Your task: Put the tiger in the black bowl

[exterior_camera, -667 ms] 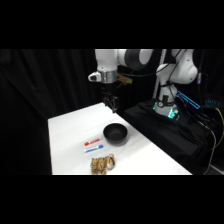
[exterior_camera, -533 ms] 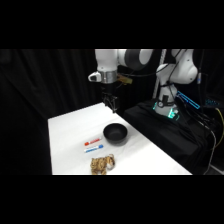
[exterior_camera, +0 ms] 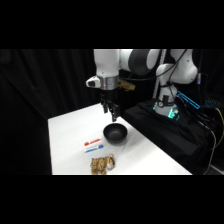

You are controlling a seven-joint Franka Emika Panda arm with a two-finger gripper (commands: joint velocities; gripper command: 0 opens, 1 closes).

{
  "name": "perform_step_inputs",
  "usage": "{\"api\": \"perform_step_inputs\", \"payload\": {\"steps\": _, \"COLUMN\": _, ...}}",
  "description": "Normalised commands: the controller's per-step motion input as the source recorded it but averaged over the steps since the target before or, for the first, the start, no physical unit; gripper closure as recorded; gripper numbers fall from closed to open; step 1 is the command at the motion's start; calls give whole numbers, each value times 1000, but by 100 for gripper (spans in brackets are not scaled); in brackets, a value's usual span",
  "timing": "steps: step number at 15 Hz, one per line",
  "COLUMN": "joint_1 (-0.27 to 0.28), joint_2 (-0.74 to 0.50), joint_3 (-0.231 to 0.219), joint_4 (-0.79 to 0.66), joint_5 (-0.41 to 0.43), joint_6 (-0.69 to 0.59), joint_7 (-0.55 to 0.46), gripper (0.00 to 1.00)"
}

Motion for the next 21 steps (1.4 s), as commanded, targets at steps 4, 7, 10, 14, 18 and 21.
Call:
{"api": "perform_step_inputs", "payload": {"steps": 4, "joint_1": 103, "joint_2": 483, "joint_3": 32, "joint_4": 569, "joint_5": -31, "joint_6": 130, "joint_7": 264, "gripper": 0}}
{"api": "perform_step_inputs", "payload": {"steps": 7, "joint_1": 97, "joint_2": 483, "joint_3": -33, "joint_4": 515, "joint_5": -49, "joint_6": 214, "joint_7": 240, "gripper": 0}}
{"api": "perform_step_inputs", "payload": {"steps": 10, "joint_1": 151, "joint_2": 450, "joint_3": -86, "joint_4": 363, "joint_5": -100, "joint_6": 249, "joint_7": 271, "gripper": 0}}
{"api": "perform_step_inputs", "payload": {"steps": 14, "joint_1": 216, "joint_2": 249, "joint_3": -121, "joint_4": 87, "joint_5": -130, "joint_6": 267, "joint_7": 276, "gripper": 0}}
{"api": "perform_step_inputs", "payload": {"steps": 18, "joint_1": 225, "joint_2": 140, "joint_3": -151, "joint_4": -50, "joint_5": -164, "joint_6": 332, "joint_7": 238, "gripper": 0}}
{"api": "perform_step_inputs", "payload": {"steps": 21, "joint_1": 157, "joint_2": 242, "joint_3": -212, "joint_4": 42, "joint_5": -189, "joint_6": 315, "joint_7": 145, "gripper": 0}}
